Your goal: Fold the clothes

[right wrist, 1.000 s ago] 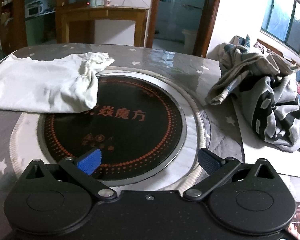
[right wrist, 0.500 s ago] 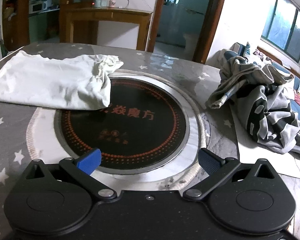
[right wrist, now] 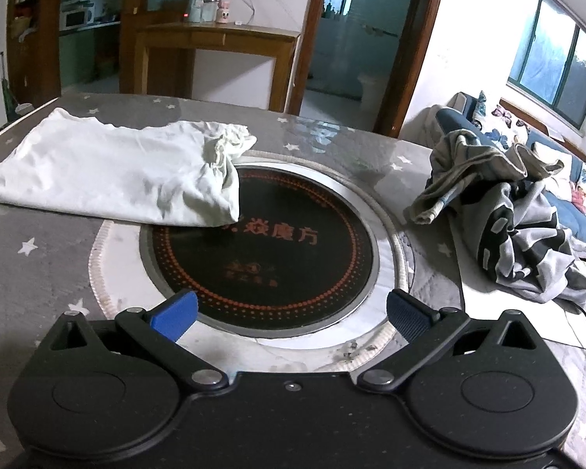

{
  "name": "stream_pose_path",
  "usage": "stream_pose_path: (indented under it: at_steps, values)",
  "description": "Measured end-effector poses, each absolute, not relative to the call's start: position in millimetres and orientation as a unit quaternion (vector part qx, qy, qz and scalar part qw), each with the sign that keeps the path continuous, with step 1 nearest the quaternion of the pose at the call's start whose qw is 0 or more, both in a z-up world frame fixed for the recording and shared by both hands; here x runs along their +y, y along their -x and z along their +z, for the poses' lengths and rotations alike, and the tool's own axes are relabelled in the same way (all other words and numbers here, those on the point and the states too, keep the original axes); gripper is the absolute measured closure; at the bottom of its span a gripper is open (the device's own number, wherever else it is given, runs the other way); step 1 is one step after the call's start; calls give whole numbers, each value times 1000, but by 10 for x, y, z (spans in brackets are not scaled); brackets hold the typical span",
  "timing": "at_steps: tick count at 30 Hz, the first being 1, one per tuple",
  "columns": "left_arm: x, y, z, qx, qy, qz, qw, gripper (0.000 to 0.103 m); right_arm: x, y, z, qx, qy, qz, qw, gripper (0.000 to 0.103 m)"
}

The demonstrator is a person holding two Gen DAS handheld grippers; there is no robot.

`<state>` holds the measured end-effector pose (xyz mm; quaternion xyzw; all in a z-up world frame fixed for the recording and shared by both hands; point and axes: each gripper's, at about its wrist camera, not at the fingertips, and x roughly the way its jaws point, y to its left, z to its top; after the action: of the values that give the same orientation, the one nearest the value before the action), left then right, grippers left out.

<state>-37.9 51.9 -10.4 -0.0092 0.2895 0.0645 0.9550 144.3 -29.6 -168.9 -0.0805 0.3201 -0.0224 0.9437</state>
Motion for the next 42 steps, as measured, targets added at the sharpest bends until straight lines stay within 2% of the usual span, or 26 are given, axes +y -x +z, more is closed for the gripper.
stream_pose_path:
  at_steps: [25, 34, 42]
  values:
    - [226, 517, -10, 282, -19, 30, 959, 0, -219, -1187, -1531, 293, 88, -9, 952, 0]
    - [326, 365, -42, 274, -24, 37, 961, 0, -526, -1489, -1728, 306, 82, -36, 948, 0]
    - [831, 74, -193, 261, -13, 124, 957, 0, -1075, -1979, -1994, 315, 42, -111, 942, 0]
